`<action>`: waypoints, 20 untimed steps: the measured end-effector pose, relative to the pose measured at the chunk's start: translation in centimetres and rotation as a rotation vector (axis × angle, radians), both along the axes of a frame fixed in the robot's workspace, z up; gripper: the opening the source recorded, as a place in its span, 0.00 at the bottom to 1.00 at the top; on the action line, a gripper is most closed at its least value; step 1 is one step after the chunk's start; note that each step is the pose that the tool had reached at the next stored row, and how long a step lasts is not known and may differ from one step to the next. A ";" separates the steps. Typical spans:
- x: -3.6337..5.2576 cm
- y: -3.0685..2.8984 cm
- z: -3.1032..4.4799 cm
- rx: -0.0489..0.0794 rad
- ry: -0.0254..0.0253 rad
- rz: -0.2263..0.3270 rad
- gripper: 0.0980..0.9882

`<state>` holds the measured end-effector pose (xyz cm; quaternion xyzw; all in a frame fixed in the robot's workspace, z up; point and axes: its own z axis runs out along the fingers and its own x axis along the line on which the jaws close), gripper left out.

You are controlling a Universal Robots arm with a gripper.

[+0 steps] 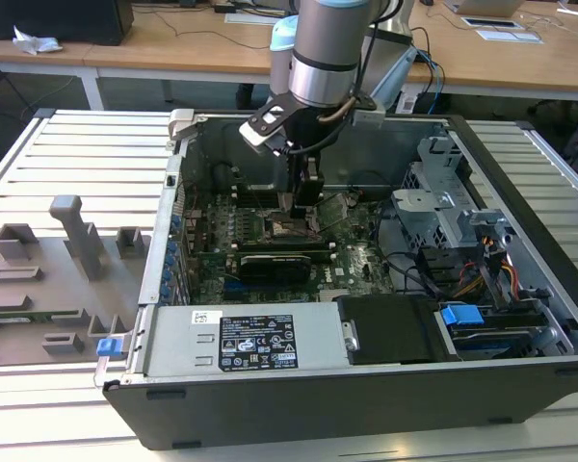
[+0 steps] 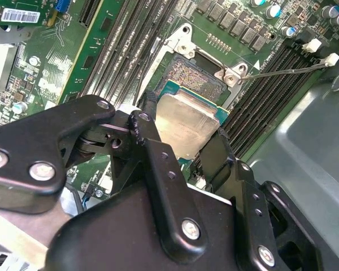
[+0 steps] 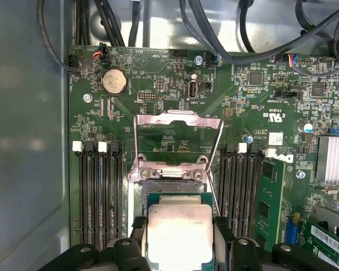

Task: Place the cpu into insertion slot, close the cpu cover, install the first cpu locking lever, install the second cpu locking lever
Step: 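Place the cpu into insertion slot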

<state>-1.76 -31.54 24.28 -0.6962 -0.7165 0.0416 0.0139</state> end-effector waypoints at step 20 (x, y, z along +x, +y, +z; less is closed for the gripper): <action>-0.33 0.02 -2.37 0.001 0.0000 0.000 0.50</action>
